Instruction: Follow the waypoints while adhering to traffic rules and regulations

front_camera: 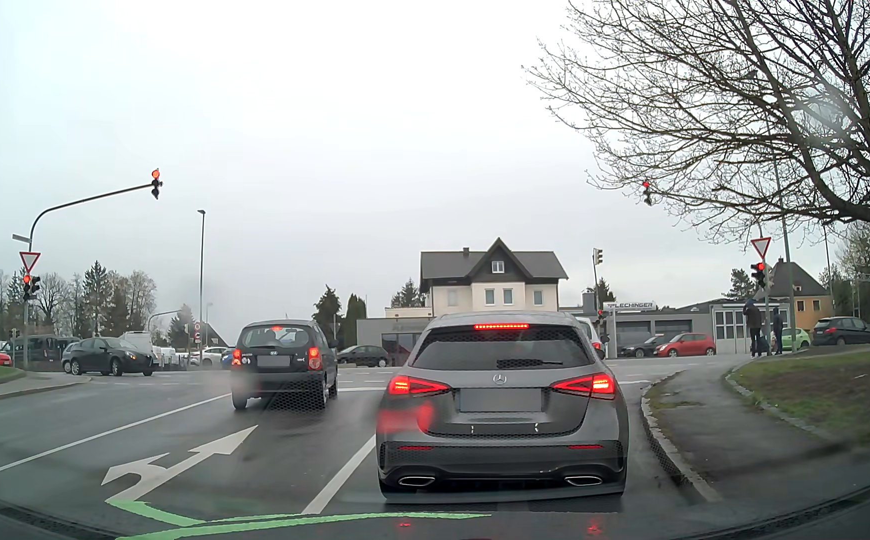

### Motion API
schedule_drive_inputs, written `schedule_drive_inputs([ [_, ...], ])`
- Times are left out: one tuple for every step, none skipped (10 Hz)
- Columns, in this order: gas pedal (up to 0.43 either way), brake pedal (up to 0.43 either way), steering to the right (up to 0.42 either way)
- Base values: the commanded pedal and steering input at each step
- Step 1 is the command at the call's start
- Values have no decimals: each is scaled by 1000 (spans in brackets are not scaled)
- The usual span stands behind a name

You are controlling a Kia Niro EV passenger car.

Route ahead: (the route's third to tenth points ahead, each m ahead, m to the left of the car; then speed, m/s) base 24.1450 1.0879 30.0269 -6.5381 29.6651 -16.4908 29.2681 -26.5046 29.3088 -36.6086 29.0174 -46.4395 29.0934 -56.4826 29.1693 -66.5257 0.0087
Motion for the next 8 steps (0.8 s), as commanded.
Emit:
schedule_drive_inputs([
  [0, 366, 161],
  [0, 366, 160],
  [0, 366, 160],
  [0, 366, 160],
  [0, 372, 161],
  [0, 366, 161],
  [0, 366, 161],
  [0, 366, 161],
])
